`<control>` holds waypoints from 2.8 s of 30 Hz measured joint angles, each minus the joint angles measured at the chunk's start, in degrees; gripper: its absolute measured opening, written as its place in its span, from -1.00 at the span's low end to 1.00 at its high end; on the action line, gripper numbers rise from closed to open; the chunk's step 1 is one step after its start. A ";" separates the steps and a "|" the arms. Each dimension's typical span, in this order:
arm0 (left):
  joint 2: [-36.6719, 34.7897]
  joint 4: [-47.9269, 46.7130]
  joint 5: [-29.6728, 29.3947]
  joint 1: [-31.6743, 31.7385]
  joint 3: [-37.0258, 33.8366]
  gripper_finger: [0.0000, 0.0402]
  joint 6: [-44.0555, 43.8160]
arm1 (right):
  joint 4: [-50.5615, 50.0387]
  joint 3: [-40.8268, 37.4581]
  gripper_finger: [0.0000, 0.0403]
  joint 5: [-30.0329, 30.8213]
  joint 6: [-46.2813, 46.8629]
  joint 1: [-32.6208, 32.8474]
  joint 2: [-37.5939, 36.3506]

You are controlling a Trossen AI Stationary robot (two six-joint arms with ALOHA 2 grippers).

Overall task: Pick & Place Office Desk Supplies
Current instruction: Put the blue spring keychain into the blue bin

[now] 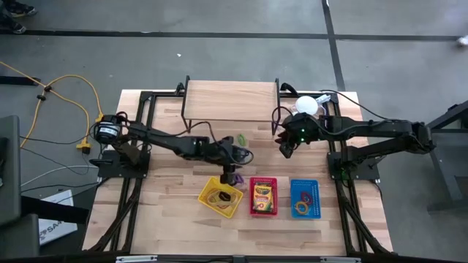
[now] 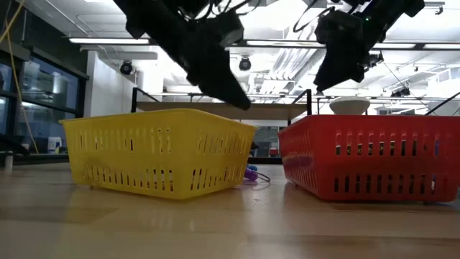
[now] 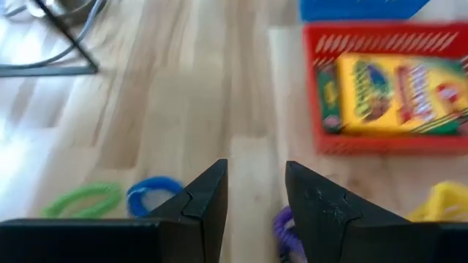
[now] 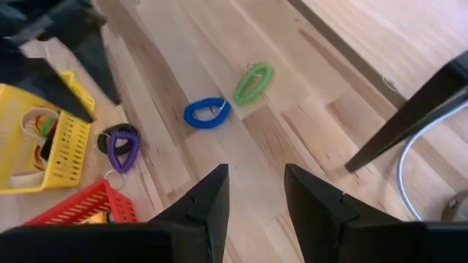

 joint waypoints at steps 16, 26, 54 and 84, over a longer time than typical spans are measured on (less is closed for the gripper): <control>0.00 -3.20 0.30 2.89 0.00 -0.34 9.73 | 1.64 0.00 -0.40 0.02 0.00 0.02 0.00; 0.02 -6.56 13.25 6.64 0.00 -0.34 18.53 | 1.65 0.00 -0.40 0.00 0.00 0.02 0.00; 6.49 -4.78 11.89 10.09 -0.02 -0.34 22.13 | 3.08 -0.04 -0.40 -0.01 0.00 0.00 0.02; 11.15 0.87 7.17 8.47 0.65 -0.34 26.49 | 5.09 -0.04 -0.40 0.01 -0.02 0.00 0.02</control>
